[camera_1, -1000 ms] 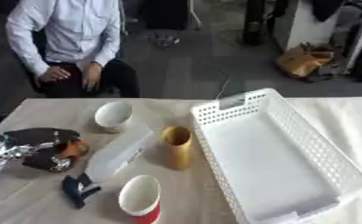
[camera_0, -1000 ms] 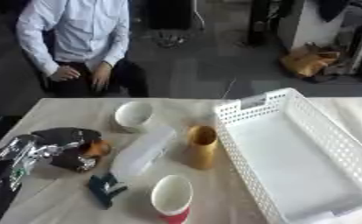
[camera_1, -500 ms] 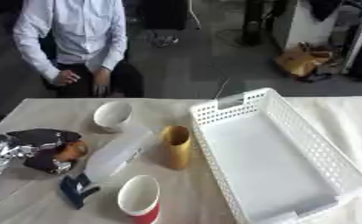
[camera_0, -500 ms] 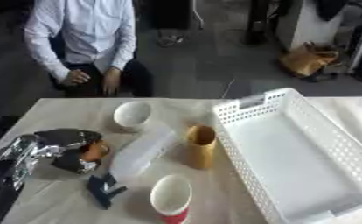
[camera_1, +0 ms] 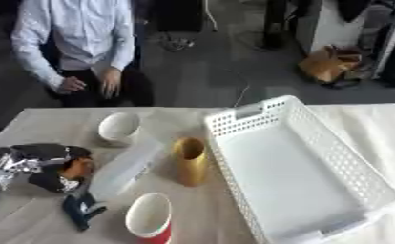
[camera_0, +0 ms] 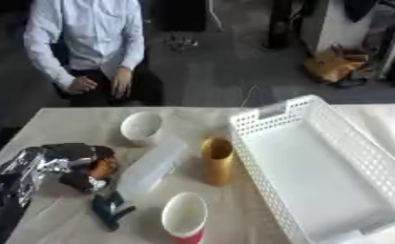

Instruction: Pick up objects on the table and place them in the box.

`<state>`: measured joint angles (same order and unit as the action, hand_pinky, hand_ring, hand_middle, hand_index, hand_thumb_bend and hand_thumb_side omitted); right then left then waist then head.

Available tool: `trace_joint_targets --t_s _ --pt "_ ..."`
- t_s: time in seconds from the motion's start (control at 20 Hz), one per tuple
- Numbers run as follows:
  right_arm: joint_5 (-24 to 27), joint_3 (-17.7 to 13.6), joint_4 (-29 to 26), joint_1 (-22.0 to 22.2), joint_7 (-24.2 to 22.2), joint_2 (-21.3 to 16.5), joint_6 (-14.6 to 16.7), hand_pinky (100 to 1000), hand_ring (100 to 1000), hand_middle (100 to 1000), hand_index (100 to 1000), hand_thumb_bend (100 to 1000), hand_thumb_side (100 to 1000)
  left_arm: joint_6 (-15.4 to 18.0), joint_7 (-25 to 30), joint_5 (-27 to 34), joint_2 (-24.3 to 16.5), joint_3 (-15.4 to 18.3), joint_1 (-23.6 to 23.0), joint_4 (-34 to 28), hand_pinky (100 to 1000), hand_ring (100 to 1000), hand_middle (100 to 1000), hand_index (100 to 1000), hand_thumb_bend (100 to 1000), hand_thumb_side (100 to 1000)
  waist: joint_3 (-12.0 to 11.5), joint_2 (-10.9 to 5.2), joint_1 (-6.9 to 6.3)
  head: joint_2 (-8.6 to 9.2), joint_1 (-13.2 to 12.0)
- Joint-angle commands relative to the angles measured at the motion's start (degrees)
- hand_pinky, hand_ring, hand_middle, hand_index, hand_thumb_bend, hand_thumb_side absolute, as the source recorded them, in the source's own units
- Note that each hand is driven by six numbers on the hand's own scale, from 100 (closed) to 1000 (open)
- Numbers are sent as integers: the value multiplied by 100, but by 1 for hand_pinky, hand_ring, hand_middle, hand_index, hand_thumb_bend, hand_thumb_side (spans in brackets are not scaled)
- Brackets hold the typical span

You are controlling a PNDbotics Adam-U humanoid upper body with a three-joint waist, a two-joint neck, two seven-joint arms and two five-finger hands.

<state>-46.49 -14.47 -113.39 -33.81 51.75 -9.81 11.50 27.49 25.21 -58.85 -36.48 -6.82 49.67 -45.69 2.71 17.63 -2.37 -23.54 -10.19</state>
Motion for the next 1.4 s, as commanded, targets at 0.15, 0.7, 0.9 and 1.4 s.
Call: trace_joint_targets --t_s 0.15,0.7,0.9,1.4 --pt "-27 -47 -120 -144 22 -56 105 693 774 712 613 100 1000 -159 76 520 31 171 -144 185 178 457 850 1000 100 523 -12 -79 29 12 -14" --pt "-239 -111 -120 -453 22 -89 335 688 762 700 609 100 1000 233 -1908 1729 215 393 -813 342 100 100 278 715 100 246 27 -61 111 75 -41" --pt "-252 -126 -120 -518 22 -93 395 685 758 696 604 100 1000 381 -2836 1494 290 379 -865 547 100 100 100 534 100 261 61 -51 141 93 -52" --pt "-182 -129 -120 -495 22 -69 447 683 756 693 599 100 995 626 -3712 27 265 177 -755 501 100 100 100 367 100 302 78 -64 130 51 -62"
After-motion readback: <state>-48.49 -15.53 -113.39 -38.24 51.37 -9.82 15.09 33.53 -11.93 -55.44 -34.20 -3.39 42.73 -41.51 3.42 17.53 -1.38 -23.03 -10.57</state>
